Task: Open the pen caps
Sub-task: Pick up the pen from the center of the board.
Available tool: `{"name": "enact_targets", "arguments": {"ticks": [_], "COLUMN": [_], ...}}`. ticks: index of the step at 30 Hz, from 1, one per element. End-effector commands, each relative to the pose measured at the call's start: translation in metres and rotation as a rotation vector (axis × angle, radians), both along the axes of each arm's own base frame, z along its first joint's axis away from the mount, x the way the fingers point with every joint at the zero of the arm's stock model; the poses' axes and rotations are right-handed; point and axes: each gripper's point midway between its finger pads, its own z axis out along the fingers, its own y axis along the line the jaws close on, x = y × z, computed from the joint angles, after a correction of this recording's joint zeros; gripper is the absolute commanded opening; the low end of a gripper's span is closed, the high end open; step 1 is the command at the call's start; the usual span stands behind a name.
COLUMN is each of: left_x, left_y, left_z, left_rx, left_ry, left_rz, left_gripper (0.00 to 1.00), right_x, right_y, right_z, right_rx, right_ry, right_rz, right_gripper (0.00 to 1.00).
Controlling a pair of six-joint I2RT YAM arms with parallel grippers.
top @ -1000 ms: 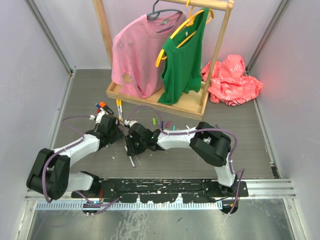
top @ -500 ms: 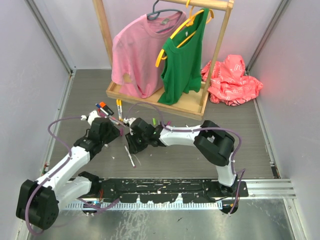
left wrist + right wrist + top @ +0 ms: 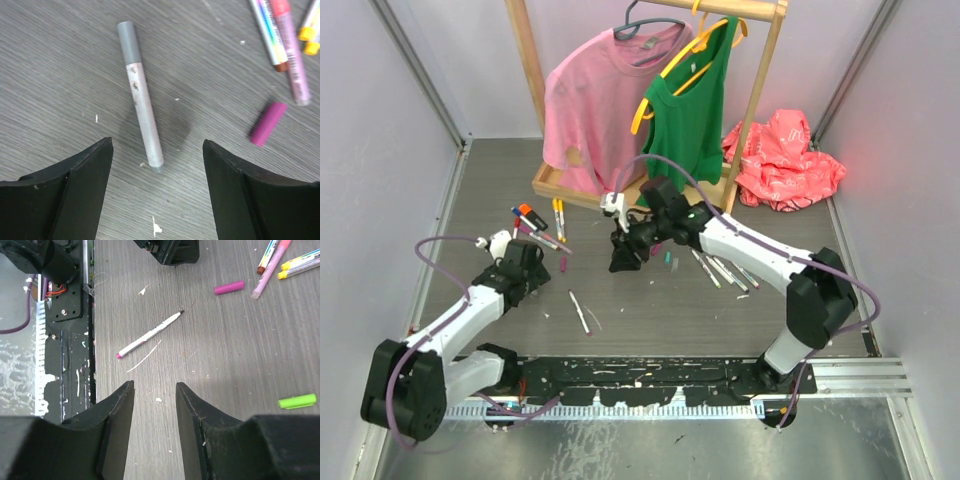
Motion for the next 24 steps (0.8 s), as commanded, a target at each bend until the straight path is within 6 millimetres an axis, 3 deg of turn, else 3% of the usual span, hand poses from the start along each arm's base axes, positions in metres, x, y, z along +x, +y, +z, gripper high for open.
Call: {"name": "enact_targets", "arguments": {"ticks": [1,8,20,24], "left_x": [0.010,0.010,0.008,0.008], "left_y": [0.008,0.009,0.013,0.013], "left_z": [0.001,-0.007,-0.012,-0.015], "left_rx": [0.007,-0.006,-0.020,-0.013], "left_ry": [0.038,0.085,0.105,0.134], "left_rz": [0.027,0.037,0.064,0.062], "left_gripper": [0.71,0.57,0.51,0.40], "right_x": [-0.004,0.005,0.014,0.014], "right_y": [-0.019,-0.034,-0.049,-0.051], "right_z": [0.021,0.034,0.049,0.050], "right_rx": [0.092,0.132,0.173,0.181], "right_ry": [-0.036,-0.056,-0.066,-0.058], "right_rz": [0.093,0.060,0.036,0.036], "right_gripper": [0.45,0.45,0.45,0.45]}}
